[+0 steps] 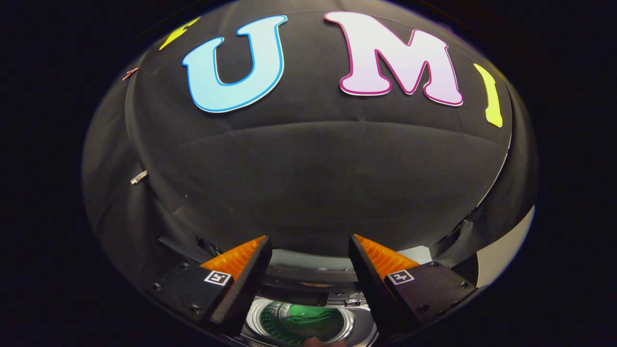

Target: Put the clothes into the washing machine and then close the washing machine lid.

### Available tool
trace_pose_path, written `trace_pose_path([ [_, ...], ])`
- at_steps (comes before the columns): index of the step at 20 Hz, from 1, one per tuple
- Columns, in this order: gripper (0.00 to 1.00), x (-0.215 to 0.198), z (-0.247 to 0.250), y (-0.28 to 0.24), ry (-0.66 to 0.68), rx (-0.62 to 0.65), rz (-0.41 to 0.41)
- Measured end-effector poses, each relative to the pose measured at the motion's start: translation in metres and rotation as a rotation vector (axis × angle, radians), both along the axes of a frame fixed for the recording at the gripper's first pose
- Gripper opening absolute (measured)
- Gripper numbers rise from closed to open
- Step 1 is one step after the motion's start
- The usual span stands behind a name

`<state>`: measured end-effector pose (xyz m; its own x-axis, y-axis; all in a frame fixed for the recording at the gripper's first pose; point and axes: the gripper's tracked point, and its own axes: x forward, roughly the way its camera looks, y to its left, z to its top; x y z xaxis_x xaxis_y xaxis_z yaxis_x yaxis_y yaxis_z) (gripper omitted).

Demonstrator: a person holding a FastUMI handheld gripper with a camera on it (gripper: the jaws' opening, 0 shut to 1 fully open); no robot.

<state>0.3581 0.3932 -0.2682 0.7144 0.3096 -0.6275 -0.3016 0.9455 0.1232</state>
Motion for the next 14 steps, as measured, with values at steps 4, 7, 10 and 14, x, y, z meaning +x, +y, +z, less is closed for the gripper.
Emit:
trace_pose_path([
  [4,1.00,-0.019,0.008,-0.003,-0.075,0.017,0.002],
  [7,1.00,-0.034,0.009,-0.005,-0.105,0.021,0.013],
  [10,1.00,-0.048,0.008,-0.008,-0.102,0.030,0.025],
  [14,1.00,-0.065,0.008,-0.011,-0.111,0.040,0.039],
])
